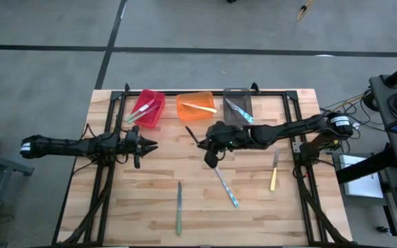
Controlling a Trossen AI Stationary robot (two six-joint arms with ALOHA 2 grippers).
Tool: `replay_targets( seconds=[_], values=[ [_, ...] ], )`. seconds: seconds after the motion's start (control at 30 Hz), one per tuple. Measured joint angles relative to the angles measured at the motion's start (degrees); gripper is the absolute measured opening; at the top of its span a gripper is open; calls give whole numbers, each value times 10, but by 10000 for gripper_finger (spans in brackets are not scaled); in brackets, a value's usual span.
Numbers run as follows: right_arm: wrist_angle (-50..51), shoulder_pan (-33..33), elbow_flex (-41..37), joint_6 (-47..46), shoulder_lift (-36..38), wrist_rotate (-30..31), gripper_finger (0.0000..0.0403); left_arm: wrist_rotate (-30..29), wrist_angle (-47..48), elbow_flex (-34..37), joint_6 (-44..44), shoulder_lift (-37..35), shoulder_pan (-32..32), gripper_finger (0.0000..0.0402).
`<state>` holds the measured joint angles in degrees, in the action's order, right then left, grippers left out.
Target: Sort silverware by color (type)
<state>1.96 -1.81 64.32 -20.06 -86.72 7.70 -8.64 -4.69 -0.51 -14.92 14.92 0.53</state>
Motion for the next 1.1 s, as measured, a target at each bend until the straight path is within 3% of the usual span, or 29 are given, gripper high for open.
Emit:
replay_targets(
  seconds=[0.37, 0.6, 0.8, 1.1],
  values=[
    [-511, 7, -138, 163, -27, -1, 15, 0, 0, 0, -42, 0, 0, 71],
    [-681, 10, -155, 219, -103, -32, 15, 0, -21, 0, -78, 4, 0, 71],
    [-654, 17, -85, 261, -113, -34, 15, -16, -41, 0, -70, 4, 0, 71],
    [-305, 44, 83, 289, -80, -25, 15, -45, -43, 0, -63, 5, 0, 71]
  ],
)
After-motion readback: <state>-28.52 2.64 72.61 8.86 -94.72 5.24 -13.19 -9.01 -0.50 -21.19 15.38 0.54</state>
